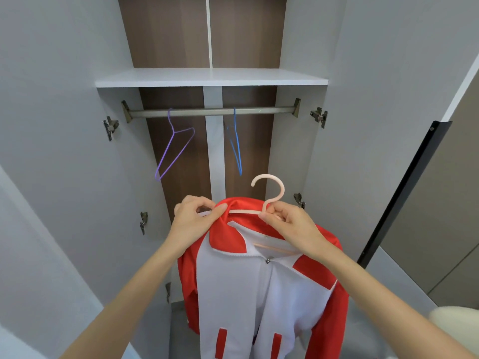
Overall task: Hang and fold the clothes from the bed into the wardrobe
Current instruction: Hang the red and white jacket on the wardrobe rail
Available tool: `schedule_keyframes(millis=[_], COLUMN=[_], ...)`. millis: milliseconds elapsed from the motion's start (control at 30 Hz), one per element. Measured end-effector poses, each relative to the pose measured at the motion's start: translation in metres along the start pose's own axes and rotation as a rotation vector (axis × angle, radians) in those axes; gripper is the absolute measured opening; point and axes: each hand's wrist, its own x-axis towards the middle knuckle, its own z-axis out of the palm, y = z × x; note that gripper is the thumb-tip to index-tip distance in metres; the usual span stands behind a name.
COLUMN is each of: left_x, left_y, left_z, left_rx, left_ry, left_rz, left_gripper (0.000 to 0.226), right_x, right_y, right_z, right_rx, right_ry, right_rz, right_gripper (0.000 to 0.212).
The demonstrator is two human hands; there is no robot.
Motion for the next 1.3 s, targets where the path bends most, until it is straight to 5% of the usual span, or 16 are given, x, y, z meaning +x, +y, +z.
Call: schedule_keyframes(millis=[67, 233, 433, 567, 667, 800, 933, 1100, 1200, 1300], left_x=[0.002, 0.006, 0.012, 0.014, 0.012, 0.016, 0.008, -0.007, -0.013, -0.016], left_y=[0.001, 0.006, -0.002, -0.013, -0.01, -0.014, -0.01, -0.001, -0.009, -0.008], left_z=[-0.001, -0.007, -0.017, -0.016, -0.019, -0.035, -0.034, -0.02, -0.018, -0.018], left_rx=[0.047, -0.279, -0.582, 0.204, 0.421, 0.466, 0.365, 0.457, 0.399, 0.349], left_ry=[-0.033, -0.159, -0.202, -0.019, 0.108, 0.129, 0.13, -0.334, -0.317, -0.259], left_rz=[0.009, -0.103, -0.459, -0.022, 0.113, 0.092, 0.385, 0.57, 0.493, 0.471], left_gripper=[0.019, 0.019, 0.032, 0.029, 0.029, 0.021, 0.012, 0.035, 0.029, 0.029], right_x=[0.0, -0.003, -0.009, -0.012, -0.012, -0.011, -0.006, -0.005, -0.009, -0.014], right_y=[0.0, 0.006, 0.007, 0.0, -0.006, -0.013, -0.017, -0.023, -0.026, -0.025], right_z=[0.001, 0.002, -0.007, -0.004, 0.001, 0.001, 0.002, 0.004, -0.001, -0.009], right_rx=[-0.034, -0.097, -0.189, -0.151, -0.045, 0.057, 0.139, 0.185, 0.087, -0.289], right_ry=[0.003, -0.027, -0.096, -0.142, -0.153, -0.147, -0.109, -0.149, -0.134, -0.056], right_rz=[-0.001, -0.006, -0.065, -0.11, -0.122, -0.088, -0.023, 0.025, -0.01, -0.132], right_gripper=[0.031, 0.032, 0.036, 0.039, 0.036, 0.037, 0.037, 0.035, 0.032, 0.031])
